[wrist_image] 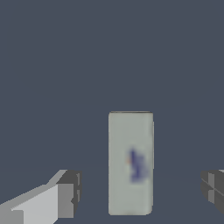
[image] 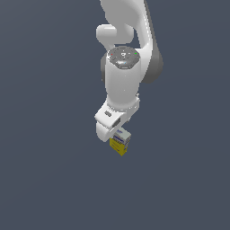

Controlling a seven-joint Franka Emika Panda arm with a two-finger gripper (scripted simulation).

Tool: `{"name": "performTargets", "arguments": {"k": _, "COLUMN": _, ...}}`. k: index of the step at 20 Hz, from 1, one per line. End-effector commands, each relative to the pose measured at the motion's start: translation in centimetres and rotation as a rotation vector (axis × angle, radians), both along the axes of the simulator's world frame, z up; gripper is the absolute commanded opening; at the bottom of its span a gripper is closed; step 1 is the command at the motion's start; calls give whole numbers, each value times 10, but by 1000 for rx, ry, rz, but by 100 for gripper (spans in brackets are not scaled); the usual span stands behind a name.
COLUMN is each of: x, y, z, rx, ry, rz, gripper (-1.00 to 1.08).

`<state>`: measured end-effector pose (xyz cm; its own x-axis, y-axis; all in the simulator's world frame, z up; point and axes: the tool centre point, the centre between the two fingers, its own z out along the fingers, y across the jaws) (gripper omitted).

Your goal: Pick up the object and move it to a goal position.

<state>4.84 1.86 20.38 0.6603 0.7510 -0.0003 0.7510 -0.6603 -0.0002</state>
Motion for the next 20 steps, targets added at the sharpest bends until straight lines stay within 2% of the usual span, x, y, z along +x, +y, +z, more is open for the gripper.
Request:
{"name": "performTargets", "arguments": {"k": 1, "x": 1, "y": 0, "z": -2, "rx": 0, "ry": 0, "rz": 10, "gripper": 100}}
{"name": "performTargets", "arguments": {"k": 7, "x": 1, "y": 0, "z": -7, "rx": 0, "ry": 0, "rz": 7, "gripper": 100}}
{"name": "performTargets", "arguments": {"k": 15, "x": 0, "y": 0, "z": -43, "rx": 0, "ry": 0, "rz": 10, "gripper": 100}}
{"name": "performTargets", "arguments": {"k": 20, "x": 1, "y": 0, "z": -52, "rx": 0, "ry": 0, "rz": 11, "gripper": 100}}
